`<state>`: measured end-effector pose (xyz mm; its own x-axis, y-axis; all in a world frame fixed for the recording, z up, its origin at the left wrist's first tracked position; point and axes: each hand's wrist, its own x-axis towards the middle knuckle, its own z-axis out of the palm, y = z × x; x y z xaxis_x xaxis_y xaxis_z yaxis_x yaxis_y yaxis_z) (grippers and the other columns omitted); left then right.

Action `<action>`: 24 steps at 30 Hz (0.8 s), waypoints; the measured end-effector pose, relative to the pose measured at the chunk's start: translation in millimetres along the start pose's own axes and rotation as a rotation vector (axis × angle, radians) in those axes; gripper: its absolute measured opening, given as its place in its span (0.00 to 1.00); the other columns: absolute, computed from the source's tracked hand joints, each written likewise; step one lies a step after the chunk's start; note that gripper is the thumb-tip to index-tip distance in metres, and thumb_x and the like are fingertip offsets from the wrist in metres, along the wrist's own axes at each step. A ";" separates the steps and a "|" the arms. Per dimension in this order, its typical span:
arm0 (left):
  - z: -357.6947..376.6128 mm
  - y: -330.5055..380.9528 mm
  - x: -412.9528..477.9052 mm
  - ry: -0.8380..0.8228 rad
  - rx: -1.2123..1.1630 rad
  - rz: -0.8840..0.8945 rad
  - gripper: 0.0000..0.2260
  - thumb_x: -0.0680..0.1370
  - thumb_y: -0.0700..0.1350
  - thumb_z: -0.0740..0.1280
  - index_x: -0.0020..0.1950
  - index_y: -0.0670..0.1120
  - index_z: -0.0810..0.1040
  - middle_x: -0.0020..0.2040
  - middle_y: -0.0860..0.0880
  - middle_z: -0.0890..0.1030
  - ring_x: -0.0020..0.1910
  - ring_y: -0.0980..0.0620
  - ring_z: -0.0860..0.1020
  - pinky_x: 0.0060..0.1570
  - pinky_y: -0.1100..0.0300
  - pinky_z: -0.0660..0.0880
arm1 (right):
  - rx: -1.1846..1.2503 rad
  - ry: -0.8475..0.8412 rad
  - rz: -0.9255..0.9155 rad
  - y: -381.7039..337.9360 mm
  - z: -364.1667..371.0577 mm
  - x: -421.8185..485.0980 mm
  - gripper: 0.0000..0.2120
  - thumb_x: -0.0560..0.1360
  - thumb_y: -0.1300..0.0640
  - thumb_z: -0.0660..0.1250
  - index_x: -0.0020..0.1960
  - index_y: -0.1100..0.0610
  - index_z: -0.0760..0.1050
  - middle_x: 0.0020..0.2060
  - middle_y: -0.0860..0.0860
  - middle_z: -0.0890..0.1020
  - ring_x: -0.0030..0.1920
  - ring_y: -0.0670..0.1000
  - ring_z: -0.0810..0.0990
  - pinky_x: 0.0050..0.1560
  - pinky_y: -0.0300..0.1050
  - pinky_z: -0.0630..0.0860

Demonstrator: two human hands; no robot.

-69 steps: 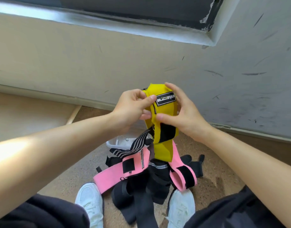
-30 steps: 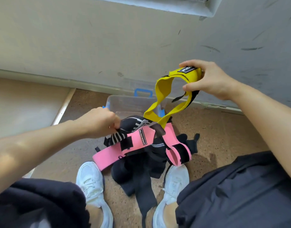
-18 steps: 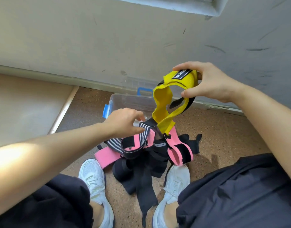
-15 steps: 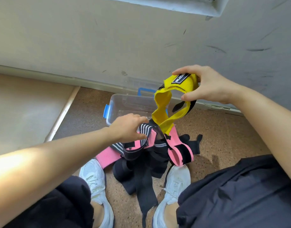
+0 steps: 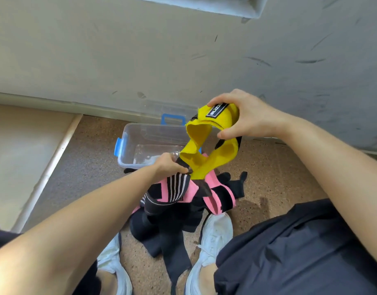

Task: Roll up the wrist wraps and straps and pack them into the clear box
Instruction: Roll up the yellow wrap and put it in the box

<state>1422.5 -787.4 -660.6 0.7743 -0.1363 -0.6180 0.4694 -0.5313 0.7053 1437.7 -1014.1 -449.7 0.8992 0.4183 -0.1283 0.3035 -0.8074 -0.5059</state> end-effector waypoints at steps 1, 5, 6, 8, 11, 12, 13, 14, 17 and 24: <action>-1.8 -1.1 -1.9 -0.022 -0.051 0.009 0.11 0.73 0.42 0.78 0.52 0.39 0.84 0.44 0.47 0.85 0.45 0.47 0.84 0.45 0.57 0.79 | -0.032 -0.010 0.010 3.2 1.2 1.7 0.34 0.66 0.51 0.82 0.69 0.43 0.74 0.58 0.51 0.71 0.58 0.51 0.73 0.51 0.41 0.71; -16.2 -2.3 -18.5 0.045 -0.267 0.119 0.05 0.79 0.41 0.72 0.47 0.39 0.84 0.38 0.47 0.86 0.39 0.49 0.84 0.41 0.58 0.79 | -0.169 -0.068 0.088 18.9 7.1 8.1 0.36 0.65 0.49 0.83 0.69 0.42 0.74 0.56 0.53 0.70 0.56 0.55 0.72 0.54 0.51 0.74; -22.0 -0.9 -25.0 0.069 -0.273 0.154 0.07 0.80 0.42 0.71 0.49 0.38 0.83 0.40 0.46 0.85 0.39 0.50 0.83 0.41 0.60 0.79 | -0.204 -0.082 0.115 23.3 8.4 9.2 0.36 0.64 0.49 0.83 0.69 0.43 0.74 0.56 0.53 0.70 0.56 0.56 0.72 0.55 0.52 0.75; -36.7 2.8 -39.9 0.117 -0.258 0.207 0.05 0.81 0.42 0.70 0.51 0.40 0.81 0.42 0.47 0.84 0.38 0.54 0.83 0.38 0.66 0.78 | -0.263 -0.103 0.168 29.1 11.4 11.1 0.36 0.63 0.50 0.83 0.69 0.44 0.74 0.56 0.54 0.69 0.57 0.58 0.74 0.56 0.54 0.76; -60.0 14.2 -62.3 0.197 -0.205 0.290 0.06 0.81 0.43 0.70 0.56 0.47 0.77 0.50 0.50 0.83 0.45 0.59 0.83 0.47 0.67 0.79 | -0.262 -0.123 0.182 25.9 20.4 13.2 0.37 0.62 0.49 0.83 0.68 0.45 0.74 0.54 0.53 0.68 0.55 0.58 0.75 0.55 0.53 0.77; -66.7 19.0 -70.1 0.195 -0.195 0.326 0.07 0.81 0.42 0.70 0.58 0.47 0.76 0.51 0.51 0.84 0.46 0.60 0.84 0.48 0.67 0.79 | -0.235 -0.127 0.161 20.8 24.8 13.0 0.37 0.62 0.49 0.83 0.69 0.45 0.74 0.54 0.52 0.68 0.54 0.58 0.75 0.54 0.52 0.77; -72.2 24.8 -78.9 0.181 -0.183 0.366 0.07 0.81 0.41 0.70 0.59 0.46 0.77 0.51 0.50 0.85 0.45 0.60 0.84 0.48 0.66 0.80 | -0.204 -0.128 0.134 14.2 29.4 12.2 0.37 0.63 0.49 0.82 0.70 0.44 0.73 0.54 0.52 0.68 0.54 0.57 0.75 0.54 0.50 0.77; -76.8 29.2 -85.5 0.167 -0.175 0.400 0.07 0.81 0.41 0.69 0.59 0.45 0.78 0.50 0.49 0.86 0.45 0.58 0.85 0.49 0.63 0.81 | -0.172 -0.127 0.102 6.3 34.4 10.4 0.38 0.64 0.50 0.82 0.71 0.43 0.71 0.54 0.51 0.68 0.54 0.56 0.75 0.54 0.49 0.76; -87.7 40.8 -111.9 0.138 -0.164 0.446 0.06 0.82 0.41 0.69 0.58 0.42 0.80 0.47 0.43 0.87 0.41 0.54 0.84 0.46 0.61 0.79 | -0.134 -0.130 0.002 -19.4 49.9 0.9 0.46 0.66 0.50 0.78 0.77 0.33 0.59 0.53 0.51 0.68 0.51 0.53 0.76 0.50 0.50 0.78; -87.9 62.5 -146.1 0.098 -0.296 0.501 0.03 0.82 0.39 0.67 0.54 0.42 0.80 0.38 0.51 0.85 0.36 0.57 0.81 0.38 0.67 0.76 | 0.119 0.035 -0.022 -62.8 80.9 -5.0 0.36 0.68 0.38 0.76 0.73 0.32 0.66 0.48 0.47 0.66 0.51 0.51 0.76 0.55 0.51 0.78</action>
<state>1376.0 -727.2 -495.6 0.9612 -0.2252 -0.1593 0.1239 -0.1636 0.9787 1388.7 -931.8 -486.2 0.9037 0.4190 -0.0878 0.2853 -0.7424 -0.6061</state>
